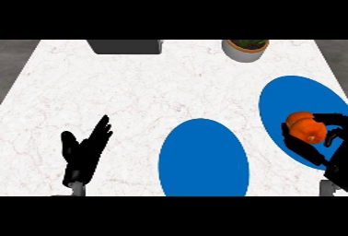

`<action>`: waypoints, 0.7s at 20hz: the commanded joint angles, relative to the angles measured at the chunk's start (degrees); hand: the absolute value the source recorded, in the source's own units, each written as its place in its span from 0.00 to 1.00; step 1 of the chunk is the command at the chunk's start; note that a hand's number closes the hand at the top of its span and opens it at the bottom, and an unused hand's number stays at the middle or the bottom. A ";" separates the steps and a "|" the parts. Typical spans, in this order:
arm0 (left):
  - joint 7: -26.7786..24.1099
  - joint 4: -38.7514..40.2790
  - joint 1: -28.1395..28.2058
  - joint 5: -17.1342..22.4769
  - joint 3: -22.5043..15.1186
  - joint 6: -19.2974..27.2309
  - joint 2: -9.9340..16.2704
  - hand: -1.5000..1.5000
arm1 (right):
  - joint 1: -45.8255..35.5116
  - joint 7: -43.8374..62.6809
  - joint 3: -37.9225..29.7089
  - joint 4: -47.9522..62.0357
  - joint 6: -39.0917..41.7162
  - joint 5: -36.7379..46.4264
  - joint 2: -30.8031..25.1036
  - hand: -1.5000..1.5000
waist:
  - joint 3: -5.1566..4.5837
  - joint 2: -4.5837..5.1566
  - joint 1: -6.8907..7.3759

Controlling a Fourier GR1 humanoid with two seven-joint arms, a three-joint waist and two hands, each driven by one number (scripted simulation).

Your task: Pick the squash from the plate and place it in the plate

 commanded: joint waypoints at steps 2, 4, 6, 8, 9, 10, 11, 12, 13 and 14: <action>0.08 -1.41 1.36 1.32 1.04 -2.29 1.70 0.50 | -8.98 -13.32 -9.25 17.50 1.05 -13.00 -4.99 1.00 | 0.03 0.04 0.41; 1.19 -1.46 -0.07 0.23 0.48 -0.28 0.25 0.50 | -14.44 -16.78 -11.37 24.69 0.79 -14.56 -4.61 1.00 | 0.02 0.04 0.40; -0.22 1.37 -1.05 0.74 1.12 -1.61 0.68 0.50 | -18.42 -19.75 -15.23 31.51 6.01 -18.44 -9.62 1.00 | 0.05 0.23 0.69; 0.93 -1.53 0.63 -0.59 -0.62 0.09 -0.86 0.50 | -21.87 -26.90 -15.86 39.77 4.06 -18.68 -7.39 1.00 | 0.04 0.15 0.76; 0.08 3.60 -4.14 0.45 2.16 -0.88 0.36 0.50 | -24.08 -28.27 -17.70 42.83 4.29 -19.38 -8.82 1.00 | 0.02 0.24 0.48; -2.01 2.59 -1.19 0.48 2.38 -1.93 1.12 0.50 | -23.35 -29.16 -18.25 42.17 8.27 -20.91 -11.01 1.00 | -0.03 0.06 0.21; -3.22 7.56 -4.10 -0.84 1.84 -0.66 -0.56 0.50 | -26.99 -31.73 -19.50 47.74 6.90 -21.27 -10.70 1.00 | -0.01 0.22 0.34; -0.75 3.45 -3.63 0.38 1.74 -1.89 0.74 0.50 | -26.25 -17.53 -16.33 49.29 8.96 -16.53 -12.73 1.00 | -0.03 0.46 1.26; -1.99 4.43 -3.50 0.40 1.66 -2.02 0.26 0.50 | -25.31 -15.99 -15.11 51.47 10.45 -15.12 -13.51 1.00 | -0.06 0.57 1.34; -2.59 3.32 -1.49 -0.72 -0.39 -1.69 -0.92 0.50 | -25.64 -17.69 -13.60 55.77 8.67 -11.54 -14.27 0.00 | 0.02 0.92 2.62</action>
